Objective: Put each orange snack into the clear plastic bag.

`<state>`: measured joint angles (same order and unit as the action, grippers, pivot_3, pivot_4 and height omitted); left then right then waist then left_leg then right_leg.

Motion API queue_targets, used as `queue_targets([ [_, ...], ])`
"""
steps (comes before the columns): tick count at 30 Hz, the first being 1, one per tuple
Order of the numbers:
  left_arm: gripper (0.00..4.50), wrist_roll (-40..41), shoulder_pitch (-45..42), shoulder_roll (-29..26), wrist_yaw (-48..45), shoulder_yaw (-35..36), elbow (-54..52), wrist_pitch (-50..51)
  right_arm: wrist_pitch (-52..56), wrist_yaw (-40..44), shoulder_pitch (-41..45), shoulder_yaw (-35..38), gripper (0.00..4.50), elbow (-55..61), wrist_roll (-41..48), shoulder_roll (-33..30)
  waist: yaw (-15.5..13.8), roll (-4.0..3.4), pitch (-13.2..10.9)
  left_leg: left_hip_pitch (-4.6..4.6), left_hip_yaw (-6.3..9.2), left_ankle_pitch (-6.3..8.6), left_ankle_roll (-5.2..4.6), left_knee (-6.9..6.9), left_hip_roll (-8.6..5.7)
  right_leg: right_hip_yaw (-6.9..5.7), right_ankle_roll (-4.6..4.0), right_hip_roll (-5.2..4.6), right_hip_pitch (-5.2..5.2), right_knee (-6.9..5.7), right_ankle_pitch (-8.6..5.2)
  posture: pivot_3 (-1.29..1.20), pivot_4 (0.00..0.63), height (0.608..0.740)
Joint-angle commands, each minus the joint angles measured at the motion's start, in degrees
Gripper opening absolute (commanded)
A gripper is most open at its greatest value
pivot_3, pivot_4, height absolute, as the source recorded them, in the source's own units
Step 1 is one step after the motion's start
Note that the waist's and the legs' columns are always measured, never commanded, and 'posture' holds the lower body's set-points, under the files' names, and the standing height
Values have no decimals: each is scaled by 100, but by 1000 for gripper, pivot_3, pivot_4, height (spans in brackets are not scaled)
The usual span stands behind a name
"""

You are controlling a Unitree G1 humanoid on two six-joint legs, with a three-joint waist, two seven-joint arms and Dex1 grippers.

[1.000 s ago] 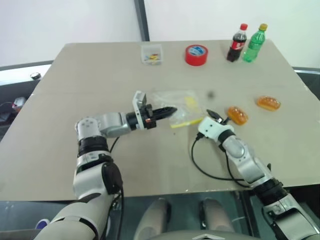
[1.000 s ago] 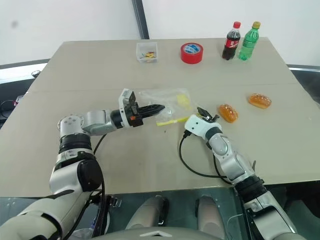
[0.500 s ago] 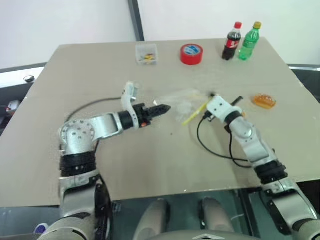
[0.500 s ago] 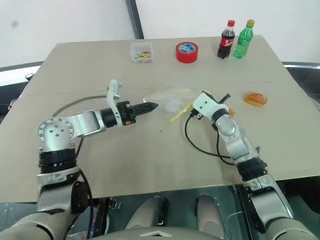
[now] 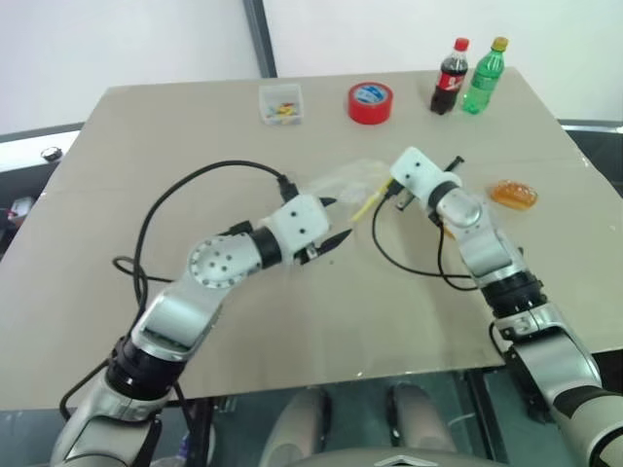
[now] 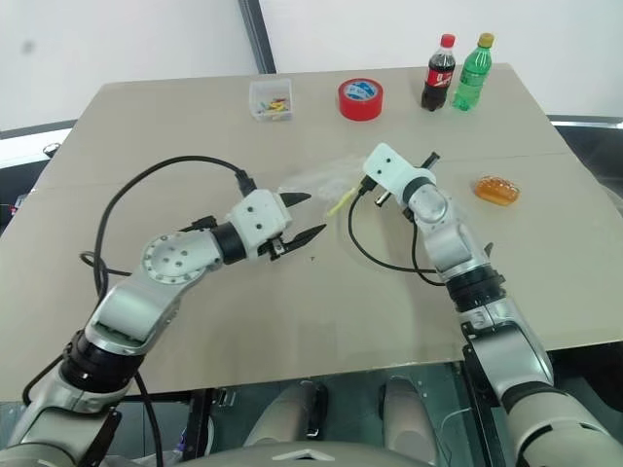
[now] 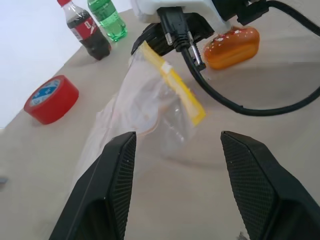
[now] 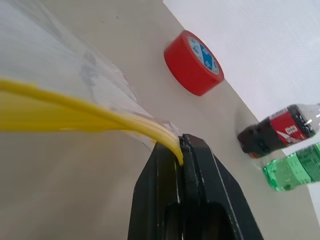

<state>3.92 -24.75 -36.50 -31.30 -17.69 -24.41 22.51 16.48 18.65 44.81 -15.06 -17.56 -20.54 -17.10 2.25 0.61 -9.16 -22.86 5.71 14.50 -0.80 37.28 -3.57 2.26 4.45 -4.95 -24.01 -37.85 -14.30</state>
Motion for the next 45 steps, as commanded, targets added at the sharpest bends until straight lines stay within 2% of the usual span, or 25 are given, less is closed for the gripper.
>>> queue_targets([
  [1,2881,-455,-150,222,159,-137,-67,-49,102,43,192,-29,0,186,-51,58,1,0,0,0,0,0,0,0,0,0,0,0,0,0,0,0,150,736],
  [10,2881,-1198,-307,563,131,-338,304,-1,288,67,187,-60,0,328,-80,197,11,0,0,3,-1,0,0,4,-2,1,0,4,0,-7,0,0,150,736],
  [13,2067,-1297,-316,633,90,-309,368,-76,312,67,160,-49,0,370,-97,178,11,0,0,3,0,0,0,4,-1,1,0,4,-1,-7,0,0,150,736],
  [15,908,-1346,-341,668,61,-284,445,-123,316,72,127,-43,0,408,-118,154,11,0,0,3,0,0,0,5,0,1,1,3,-1,-7,0,0,150,736],
  [16,701,-1360,-350,677,40,-269,473,-147,318,75,106,-40,0,432,-130,138,11,0,0,3,0,0,0,5,0,1,1,3,-1,-8,0,0,150,736],
  [17,154,-1383,-363,674,21,-258,500,-182,320,80,87,-29,0,451,-134,121,10,0,0,4,0,0,0,6,0,1,0,4,-1,-9,0,0,150,736],
  [18,28,-1398,-374,674,5,-243,527,-210,315,84,70,-23,0,464,-144,101,10,0,0,3,0,0,0,6,0,1,0,4,-1,-9,0,0,150,736],
  [27,28,-1203,-412,702,-215,5,649,-501,311,70,-17,-36,0,543,-172,76,12,0,0,3,0,0,0,7,2,1,0,3,-1,-10,0,0,150,736],
  [28,769,-1159,-415,709,-261,24,659,-499,307,65,-16,-37,0,535,-170,78,12,0,0,3,0,0,0,7,2,1,0,3,-1,-10,0,0,150,736],
  [29,1016,-1161,-411,698,-293,33,650,-493,311,61,-20,-38,0,542,-170,83,11,0,0,3,0,0,0,8,3,1,1,3,-1,-10,0,0,150,736],
  [31,2188,-1235,-403,665,-298,40,640,-497,326,59,-29,-36,0,564,-169,91,11,0,0,3,0,0,0,8,3,1,1,3,-1,-10,0,0,150,736],
  [33,2898,-1274,-399,624,-327,60,645,-526,322,58,-33,-25,0,556,-166,87,12,0,0,3,0,0,0,8,2,1,1,3,-1,-10,0,0,150,736],
  [45,2898,-1220,-175,340,-577,236,569,-1039,275,55,-101,10,0,500,-154,-14,11,0,0,3,0,0,0,8,4,1,1,3,-1,-10,0,0,150,736],
])
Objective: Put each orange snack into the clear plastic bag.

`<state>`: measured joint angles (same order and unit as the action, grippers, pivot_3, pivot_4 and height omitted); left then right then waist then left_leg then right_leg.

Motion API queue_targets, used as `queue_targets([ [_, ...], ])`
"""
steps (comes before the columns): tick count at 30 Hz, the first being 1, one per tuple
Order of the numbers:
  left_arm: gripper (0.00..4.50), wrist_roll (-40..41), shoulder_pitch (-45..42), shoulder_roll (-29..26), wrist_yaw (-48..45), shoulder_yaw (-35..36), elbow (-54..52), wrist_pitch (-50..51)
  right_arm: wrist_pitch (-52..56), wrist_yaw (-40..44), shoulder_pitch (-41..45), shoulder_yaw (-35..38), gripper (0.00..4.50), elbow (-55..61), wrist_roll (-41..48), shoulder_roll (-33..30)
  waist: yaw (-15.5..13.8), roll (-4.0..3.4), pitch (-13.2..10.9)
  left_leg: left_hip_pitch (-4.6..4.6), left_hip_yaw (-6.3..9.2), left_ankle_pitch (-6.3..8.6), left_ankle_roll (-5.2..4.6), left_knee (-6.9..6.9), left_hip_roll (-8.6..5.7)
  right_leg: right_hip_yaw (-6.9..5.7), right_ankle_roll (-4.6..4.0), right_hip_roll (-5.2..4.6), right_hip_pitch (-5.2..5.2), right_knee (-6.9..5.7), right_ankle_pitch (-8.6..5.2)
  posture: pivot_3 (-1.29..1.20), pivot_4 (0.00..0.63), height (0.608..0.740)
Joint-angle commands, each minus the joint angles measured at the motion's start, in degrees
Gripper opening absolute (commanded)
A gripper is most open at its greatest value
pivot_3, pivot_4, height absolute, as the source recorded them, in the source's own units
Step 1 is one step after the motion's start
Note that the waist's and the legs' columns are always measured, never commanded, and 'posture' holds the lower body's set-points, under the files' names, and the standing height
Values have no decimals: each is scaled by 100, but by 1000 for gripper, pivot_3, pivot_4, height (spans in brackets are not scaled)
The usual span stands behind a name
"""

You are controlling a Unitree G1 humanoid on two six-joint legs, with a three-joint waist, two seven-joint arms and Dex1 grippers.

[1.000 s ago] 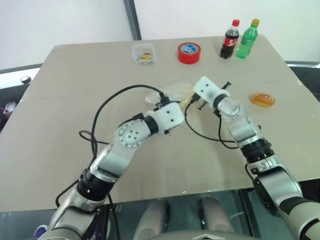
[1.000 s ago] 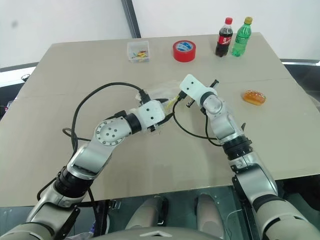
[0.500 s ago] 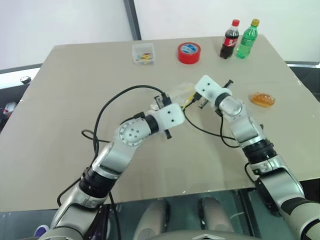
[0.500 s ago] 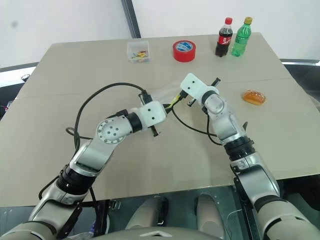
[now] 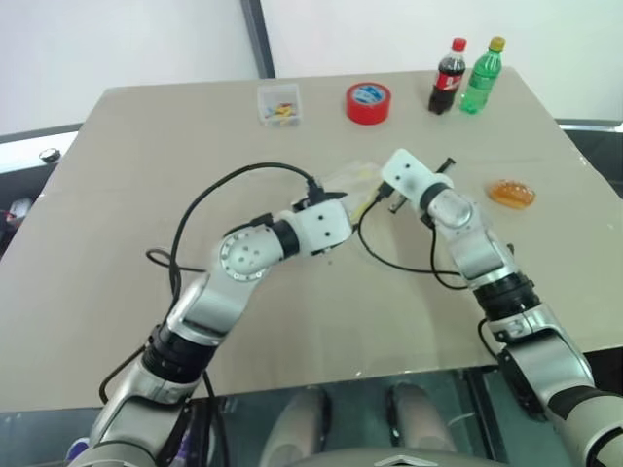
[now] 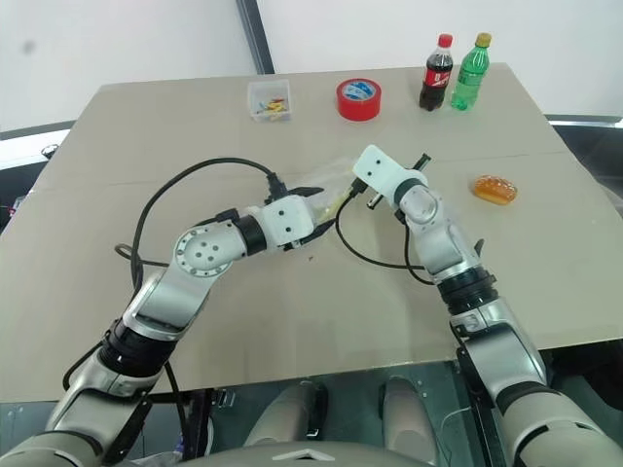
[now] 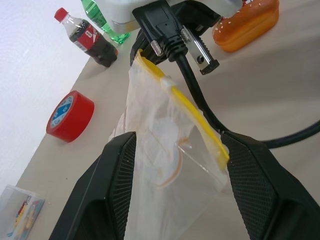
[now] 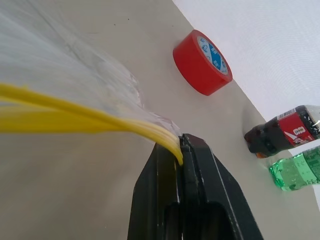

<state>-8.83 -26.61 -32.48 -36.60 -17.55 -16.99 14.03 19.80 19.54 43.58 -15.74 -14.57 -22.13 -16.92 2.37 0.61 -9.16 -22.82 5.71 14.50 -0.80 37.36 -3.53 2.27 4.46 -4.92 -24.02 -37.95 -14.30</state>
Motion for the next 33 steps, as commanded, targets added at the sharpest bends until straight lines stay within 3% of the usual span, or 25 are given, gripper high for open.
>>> queue_targets([
  [1,2898,52,15,-66,-40,256,-155,-210,-64,-36,16,75,0,189,2,-43,-1,0,0,0,0,0,0,0,0,0,0,0,0,0,0,0,150,736],
  [15,2898,-329,-141,128,217,271,197,-449,36,28,-83,47,0,362,-6,-43,1,0,0,1,-1,0,0,3,-1,0,0,0,0,-3,0,0,150,736],
  [18,2039,-471,-161,197,270,176,313,-614,84,41,-86,34,0,413,-5,-12,0,0,0,0,-1,0,0,4,-1,0,0,1,0,-3,0,0,150,736],
  [22,28,-564,-202,277,267,160,433,-720,144,56,-99,32,0,491,11,7,-2,0,0,0,-1,0,0,4,-2,0,0,0,0,-3,0,0,150,736],
  [28,28,-484,-253,249,298,390,747,-1022,238,210,-334,19,0,862,-4,-138,-2,0,0,0,0,0,0,4,-2,-1,0,1,0,-4,0,0,150,736],
  [33,28,244,-286,220,-131,677,1133,-1688,368,589,-727,101,0,1467,190,-301,-5,0,0,0,0,0,0,5,0,-1,1,-1,0,-3,0,0,150,736],
])
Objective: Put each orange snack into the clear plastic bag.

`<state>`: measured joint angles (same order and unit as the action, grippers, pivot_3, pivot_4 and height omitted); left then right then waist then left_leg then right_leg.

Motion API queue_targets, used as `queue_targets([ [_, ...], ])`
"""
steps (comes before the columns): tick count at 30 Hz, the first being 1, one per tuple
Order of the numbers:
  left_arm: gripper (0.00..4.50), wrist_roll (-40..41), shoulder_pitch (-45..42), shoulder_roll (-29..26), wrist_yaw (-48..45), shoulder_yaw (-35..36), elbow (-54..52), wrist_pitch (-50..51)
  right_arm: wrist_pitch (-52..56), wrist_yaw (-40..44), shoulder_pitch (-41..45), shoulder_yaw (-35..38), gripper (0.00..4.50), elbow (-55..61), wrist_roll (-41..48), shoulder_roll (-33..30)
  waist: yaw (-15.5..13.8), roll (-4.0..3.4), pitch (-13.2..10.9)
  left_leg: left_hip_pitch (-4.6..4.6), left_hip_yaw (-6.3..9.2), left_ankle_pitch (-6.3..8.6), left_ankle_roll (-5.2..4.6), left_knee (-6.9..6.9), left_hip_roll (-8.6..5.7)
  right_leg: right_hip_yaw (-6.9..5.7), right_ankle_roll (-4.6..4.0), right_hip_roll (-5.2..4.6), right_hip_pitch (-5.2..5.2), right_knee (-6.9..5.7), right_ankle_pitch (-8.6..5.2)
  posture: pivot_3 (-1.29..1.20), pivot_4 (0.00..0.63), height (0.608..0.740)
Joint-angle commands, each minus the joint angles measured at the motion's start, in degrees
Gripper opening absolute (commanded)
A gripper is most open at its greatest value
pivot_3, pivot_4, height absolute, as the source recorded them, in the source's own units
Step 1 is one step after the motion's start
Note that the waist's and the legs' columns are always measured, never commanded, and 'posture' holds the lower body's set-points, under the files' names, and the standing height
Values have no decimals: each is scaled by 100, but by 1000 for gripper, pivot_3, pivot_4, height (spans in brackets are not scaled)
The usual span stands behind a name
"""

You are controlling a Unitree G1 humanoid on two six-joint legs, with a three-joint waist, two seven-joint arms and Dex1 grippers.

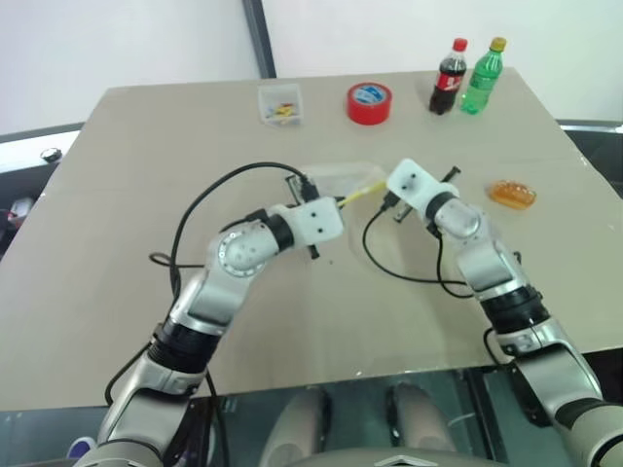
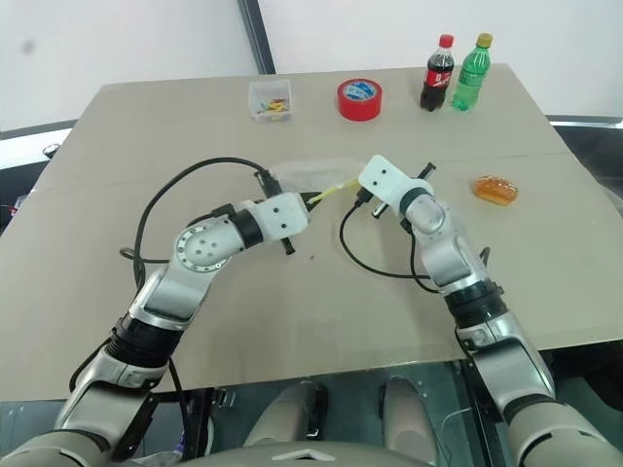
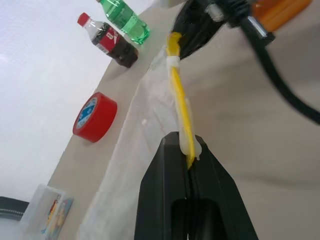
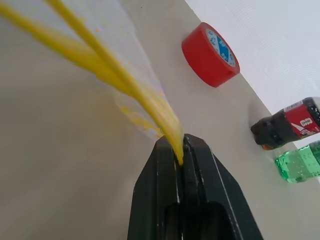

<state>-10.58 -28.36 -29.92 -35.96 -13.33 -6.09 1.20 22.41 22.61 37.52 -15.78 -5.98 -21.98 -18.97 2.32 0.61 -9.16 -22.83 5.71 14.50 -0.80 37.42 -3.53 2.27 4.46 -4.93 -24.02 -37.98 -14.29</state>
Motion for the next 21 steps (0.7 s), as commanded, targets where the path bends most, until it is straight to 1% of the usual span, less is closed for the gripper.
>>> queue_targets([
  [1,28,521,-114,-43,-229,323,124,-523,180,349,-223,172,0,792,217,-143,0,0,0,0,0,0,0,0,0,0,0,0,0,0,0,0,150,736],
  [2,28,593,-116,-47,-258,370,187,-617,237,390,-294,217,0,926,244,-177,0,0,0,0,0,0,0,1,0,0,0,0,0,0,0,0,150,736],
  [6,0,799,-130,-45,-274,552,549,-1006,501,477,-729,322,1276,1545,278,-353,-5,0,0,0,2,0,0,3,1,-1,0,0,1,-1,0,0,150,736],
  [10,0,877,-143,-48,-318,601,786,-1195,945,779,-1286,659,1276,2508,584,-536,-18,1,0,-1,2,0,-1,4,0,-2,0,-1,1,-1,0,0,150,736],
  [13,0,966,-114,-3,-319,625,839,-1214,1184,862,-1593,816,1276,2980,670,-706,-21,1,1,-2,2,1,-3,6,-2,-2,1,-2,2,-1,0,0,150,736],
  [16,0,1225,-27,30,-422,705,810,-1095,1644,1011,-1794,1087,1276,3448,1035,-703,-14,1,1,1,3,1,-3,8,0,-3,1,1,5,-3,0,0,150,736],
  [17,0,1328,-1,14,-502,731,808,-1094,1849,1079,-1833,1188,1047,3605,1236,-636,-11,1,1,2,2,1,-3,8,2,-3,1,2,5,-5,0,0,150,736],
  [20,0,1625,74,-13,-718,812,782,-1067,2514,1140,-1825,1387,28,3966,1864,-226,3,1,1,5,1,2,-3,8,7,-2,1,4,5,-7,0,0,150,736],
  [21,0,1731,121,-23,-793,848,750,-1032,2658,1063,-1784,1359,28,4011,1995,-32,0,1,1,5,2,2,-4,8,7,-3,1,4,6,-8,1,0,150,736],
])
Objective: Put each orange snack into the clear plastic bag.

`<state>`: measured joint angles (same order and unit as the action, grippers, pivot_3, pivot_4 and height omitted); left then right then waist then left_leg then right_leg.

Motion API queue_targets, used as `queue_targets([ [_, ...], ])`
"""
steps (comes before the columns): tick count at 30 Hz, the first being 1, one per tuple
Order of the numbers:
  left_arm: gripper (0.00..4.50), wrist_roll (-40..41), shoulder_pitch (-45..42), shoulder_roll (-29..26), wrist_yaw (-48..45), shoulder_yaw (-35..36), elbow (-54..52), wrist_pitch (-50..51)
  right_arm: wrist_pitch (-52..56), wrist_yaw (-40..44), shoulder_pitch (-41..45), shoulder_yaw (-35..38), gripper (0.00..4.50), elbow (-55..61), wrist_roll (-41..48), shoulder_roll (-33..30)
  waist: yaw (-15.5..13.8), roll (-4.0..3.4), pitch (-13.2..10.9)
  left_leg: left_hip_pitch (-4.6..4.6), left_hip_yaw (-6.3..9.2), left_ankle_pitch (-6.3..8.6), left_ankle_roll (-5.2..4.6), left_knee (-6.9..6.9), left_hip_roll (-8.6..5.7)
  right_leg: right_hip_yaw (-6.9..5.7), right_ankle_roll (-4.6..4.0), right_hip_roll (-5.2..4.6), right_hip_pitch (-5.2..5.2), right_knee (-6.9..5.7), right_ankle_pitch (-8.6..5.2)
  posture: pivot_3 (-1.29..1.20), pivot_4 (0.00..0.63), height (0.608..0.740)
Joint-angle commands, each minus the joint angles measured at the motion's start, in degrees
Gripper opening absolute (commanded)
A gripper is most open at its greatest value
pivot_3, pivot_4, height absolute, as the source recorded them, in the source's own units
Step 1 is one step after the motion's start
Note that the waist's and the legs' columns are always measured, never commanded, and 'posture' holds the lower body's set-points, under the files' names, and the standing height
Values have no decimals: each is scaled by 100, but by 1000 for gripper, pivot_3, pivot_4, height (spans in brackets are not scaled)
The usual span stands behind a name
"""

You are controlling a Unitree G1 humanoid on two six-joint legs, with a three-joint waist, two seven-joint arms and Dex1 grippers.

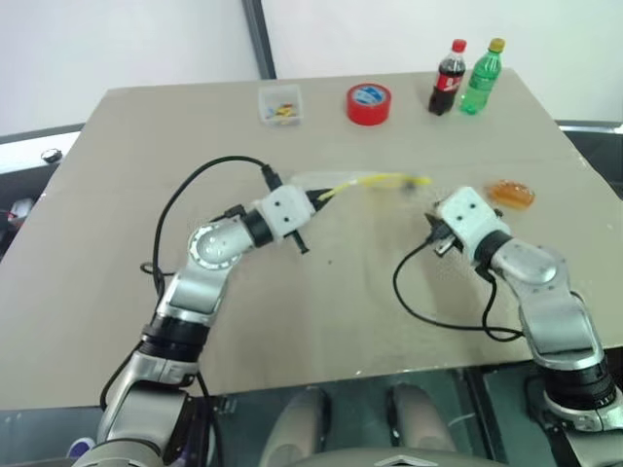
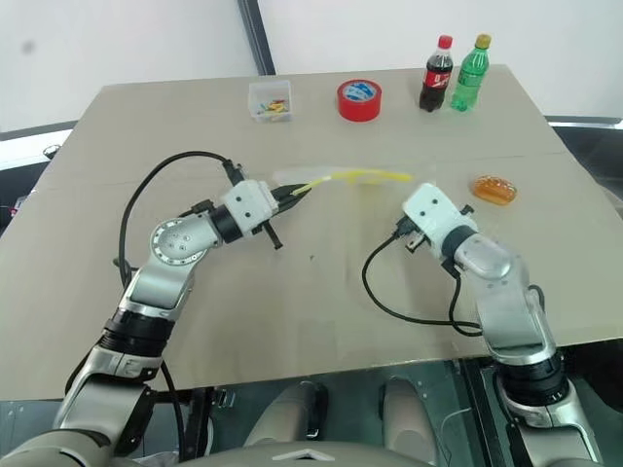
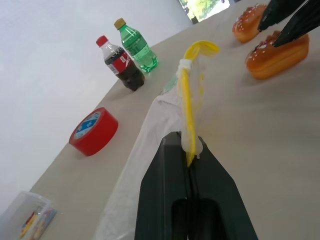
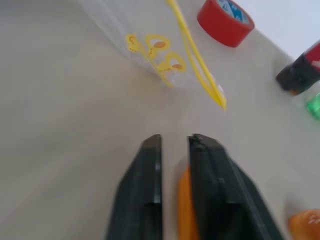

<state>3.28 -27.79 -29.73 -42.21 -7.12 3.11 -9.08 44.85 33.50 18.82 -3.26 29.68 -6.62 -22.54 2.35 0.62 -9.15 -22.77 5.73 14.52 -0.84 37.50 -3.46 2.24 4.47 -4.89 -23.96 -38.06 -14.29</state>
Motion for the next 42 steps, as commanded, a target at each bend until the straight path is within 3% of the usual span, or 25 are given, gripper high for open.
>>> queue_targets([
  [1,0,388,107,-71,-218,244,-187,-10,522,-108,144,62,28,455,557,492,4,0,1,1,2,0,0,1,1,-2,0,0,2,0,0,0,150,736],
  [6,0,486,256,-221,-436,302,-190,-138,990,-550,723,180,28,196,1080,1394,-13,0,1,3,1,0,-1,2,0,1,0,-2,2,-2,0,0,150,736],
  [12,0,475,358,-272,-526,338,-247,-165,1294,-783,1251,410,28,9,1695,1846,-17,-1,1,2,8,0,1,3,-1,-5,0,-3,3,0,0,0,150,736],
  [24,0,482,518,-227,-482,358,-430,-61,1395,-946,1334,-5,28,-20,2121,1673,2,-1,1,0,8,0,0,2,-1,-6,0,-4,1,0,0,0,150,736],
  [42,0,534,597,-233,-471,365,-551,80,1577,-1247,1249,-19,28,89,2624,1444,0,-1,1,0,8,1,-2,2,-1,-6,0,-4,1,0,0,0,150,736],
])
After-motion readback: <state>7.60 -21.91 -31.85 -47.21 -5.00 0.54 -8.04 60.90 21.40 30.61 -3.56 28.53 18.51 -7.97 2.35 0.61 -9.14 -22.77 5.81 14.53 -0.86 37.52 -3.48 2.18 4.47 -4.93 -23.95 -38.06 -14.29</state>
